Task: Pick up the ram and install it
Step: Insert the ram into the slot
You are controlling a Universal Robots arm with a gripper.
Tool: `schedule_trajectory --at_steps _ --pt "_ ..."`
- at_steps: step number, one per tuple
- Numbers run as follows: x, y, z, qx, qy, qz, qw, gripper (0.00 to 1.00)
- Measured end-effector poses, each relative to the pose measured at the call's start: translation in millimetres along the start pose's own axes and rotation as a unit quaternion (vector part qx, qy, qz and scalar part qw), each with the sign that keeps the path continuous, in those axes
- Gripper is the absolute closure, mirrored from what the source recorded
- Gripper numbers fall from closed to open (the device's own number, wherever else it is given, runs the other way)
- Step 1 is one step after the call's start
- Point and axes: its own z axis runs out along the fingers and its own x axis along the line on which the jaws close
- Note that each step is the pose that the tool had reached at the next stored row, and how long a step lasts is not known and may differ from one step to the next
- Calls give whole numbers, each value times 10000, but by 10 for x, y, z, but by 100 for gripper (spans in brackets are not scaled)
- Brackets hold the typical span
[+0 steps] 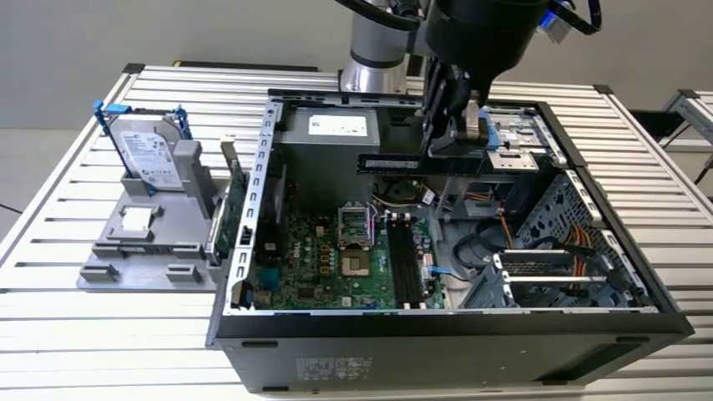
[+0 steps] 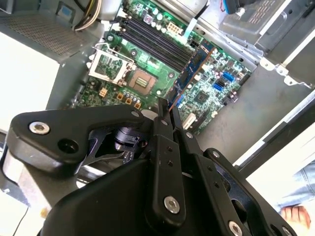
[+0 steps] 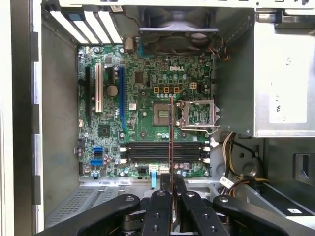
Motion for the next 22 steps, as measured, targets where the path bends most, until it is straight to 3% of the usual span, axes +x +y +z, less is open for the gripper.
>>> schedule_trajectory --at_steps 8,14,22 --pt "-155 -26 1 0 1 7 10000 100" --pt "-234 -54 2 1 -1 47 10000 100" --pt "-273 -76 1 1 -2 77 10000 100"
